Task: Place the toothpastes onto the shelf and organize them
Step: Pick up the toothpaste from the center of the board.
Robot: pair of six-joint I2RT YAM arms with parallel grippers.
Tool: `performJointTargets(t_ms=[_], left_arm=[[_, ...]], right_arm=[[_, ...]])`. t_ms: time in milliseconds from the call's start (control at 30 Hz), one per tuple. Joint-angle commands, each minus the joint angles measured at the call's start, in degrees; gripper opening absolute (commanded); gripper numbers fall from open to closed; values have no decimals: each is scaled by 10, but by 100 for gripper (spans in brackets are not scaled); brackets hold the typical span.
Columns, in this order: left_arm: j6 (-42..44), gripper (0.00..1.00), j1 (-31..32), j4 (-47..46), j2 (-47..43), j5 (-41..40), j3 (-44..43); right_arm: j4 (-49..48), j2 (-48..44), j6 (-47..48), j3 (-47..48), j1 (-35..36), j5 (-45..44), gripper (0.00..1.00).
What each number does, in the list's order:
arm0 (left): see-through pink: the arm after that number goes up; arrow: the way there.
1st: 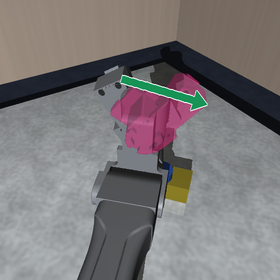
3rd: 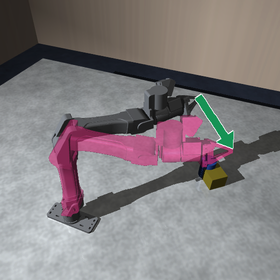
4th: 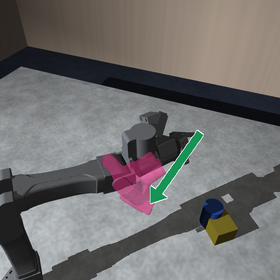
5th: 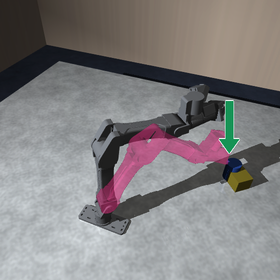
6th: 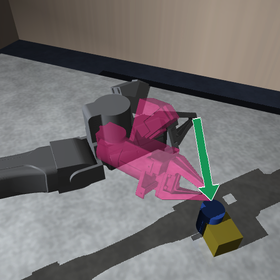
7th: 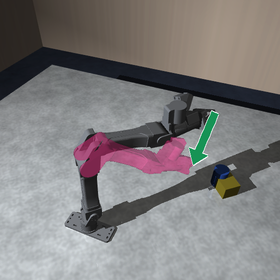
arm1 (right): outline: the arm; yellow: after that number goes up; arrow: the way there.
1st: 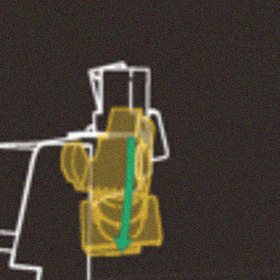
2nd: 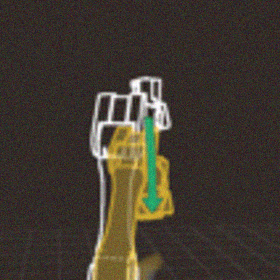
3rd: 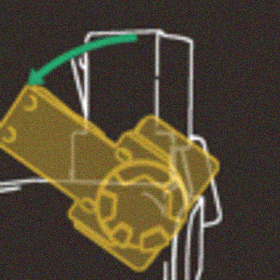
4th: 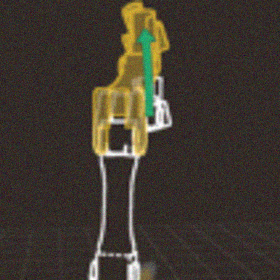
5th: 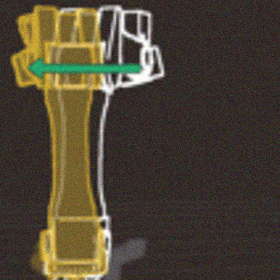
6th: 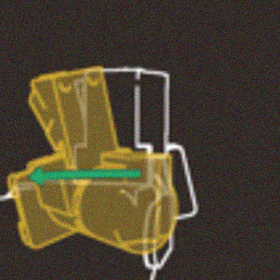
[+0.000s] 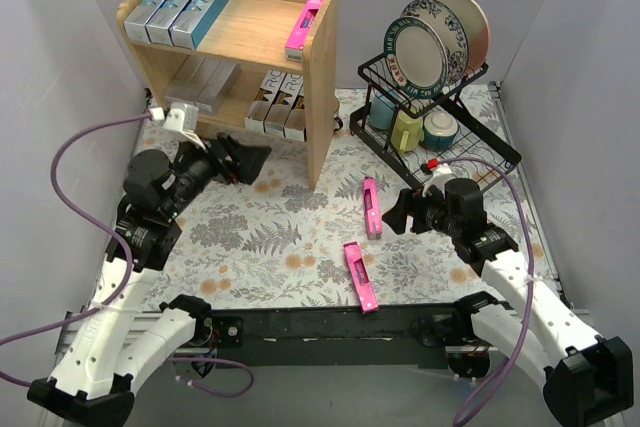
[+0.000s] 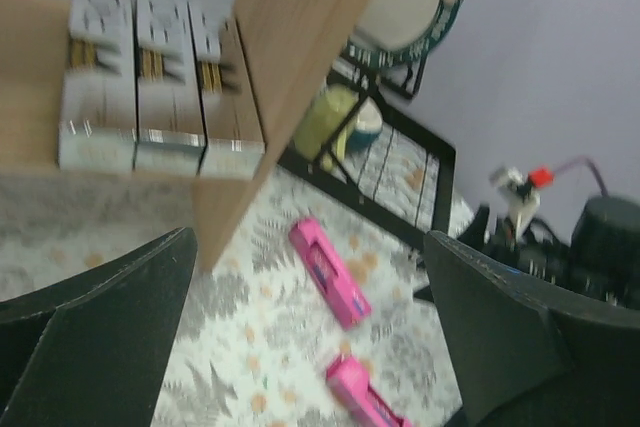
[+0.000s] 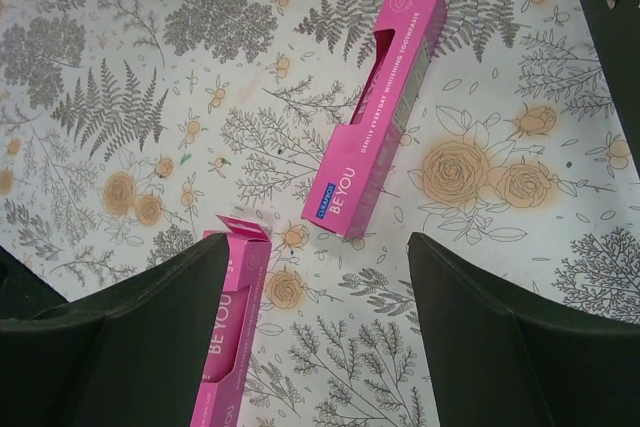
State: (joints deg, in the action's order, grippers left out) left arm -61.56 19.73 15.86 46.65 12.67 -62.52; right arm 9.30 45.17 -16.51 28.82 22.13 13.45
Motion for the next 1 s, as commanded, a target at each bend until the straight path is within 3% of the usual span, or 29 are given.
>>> performJointTargets(t_ms=[0, 167, 467, 967], left_arm=[[-16, 98, 0, 51, -51, 62, 95], [10, 98, 1, 51, -107, 11, 196], [38, 98, 0, -8, -149, -74, 285], [28, 98, 0, -40, -169, -102, 335]], right_arm=[[25, 55, -4, 52, 21, 9, 81], [85, 124, 4, 87, 97, -6, 81], [159, 244, -40, 151, 223, -79, 81], [237, 425, -97, 255, 304, -165, 81]])
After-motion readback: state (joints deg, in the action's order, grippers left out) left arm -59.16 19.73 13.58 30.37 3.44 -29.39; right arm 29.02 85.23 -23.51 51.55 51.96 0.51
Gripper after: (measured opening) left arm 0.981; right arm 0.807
